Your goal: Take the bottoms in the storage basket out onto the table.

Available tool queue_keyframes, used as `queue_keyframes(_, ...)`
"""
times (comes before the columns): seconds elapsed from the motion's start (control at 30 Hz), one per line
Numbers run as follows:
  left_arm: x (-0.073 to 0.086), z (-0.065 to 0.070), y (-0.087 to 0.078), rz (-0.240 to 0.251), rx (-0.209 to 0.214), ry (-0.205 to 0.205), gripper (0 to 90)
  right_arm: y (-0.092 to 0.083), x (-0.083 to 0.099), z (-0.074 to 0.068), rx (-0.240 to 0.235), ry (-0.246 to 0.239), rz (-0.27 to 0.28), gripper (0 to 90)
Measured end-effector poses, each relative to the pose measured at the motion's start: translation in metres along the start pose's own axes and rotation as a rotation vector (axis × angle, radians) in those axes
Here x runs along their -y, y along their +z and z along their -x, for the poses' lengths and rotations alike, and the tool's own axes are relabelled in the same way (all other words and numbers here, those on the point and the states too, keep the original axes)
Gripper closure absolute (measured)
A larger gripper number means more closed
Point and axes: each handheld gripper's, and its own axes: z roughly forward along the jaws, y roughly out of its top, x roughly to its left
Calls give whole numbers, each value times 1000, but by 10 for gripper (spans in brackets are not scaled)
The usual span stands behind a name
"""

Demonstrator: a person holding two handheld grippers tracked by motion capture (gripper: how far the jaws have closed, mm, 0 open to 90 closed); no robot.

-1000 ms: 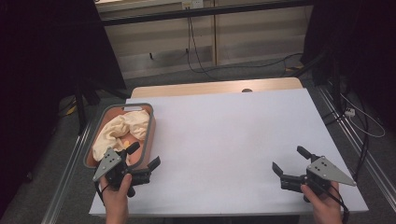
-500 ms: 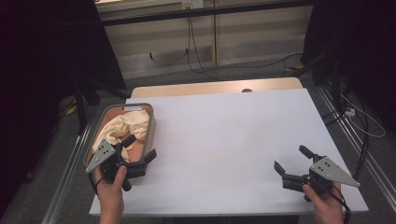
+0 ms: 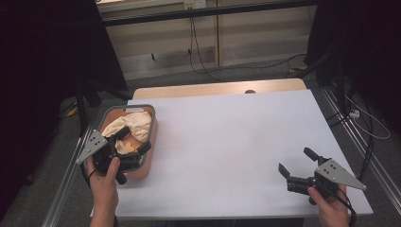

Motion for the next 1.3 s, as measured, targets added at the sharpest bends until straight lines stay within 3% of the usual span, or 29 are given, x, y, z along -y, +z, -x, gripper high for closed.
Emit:
queue_keyframes(0.27,-7,-13,1,0,-18,-16,20,2,-1,-2,-7,-2,2,3)
queue_keyframes(0.67,-14,-35,8,-18,-54,-7,19,2,-1,-1,-10,-2,3,3)
queue_keyframes(0.97,-13,-54,14,-4,-79,-42,19,3,-1,-2,-14,-3,0,3)
queue_keyframes(1.3,-11,-72,21,-67,-126,-20,20,3,-1,-1,-15,-10,-3,3)
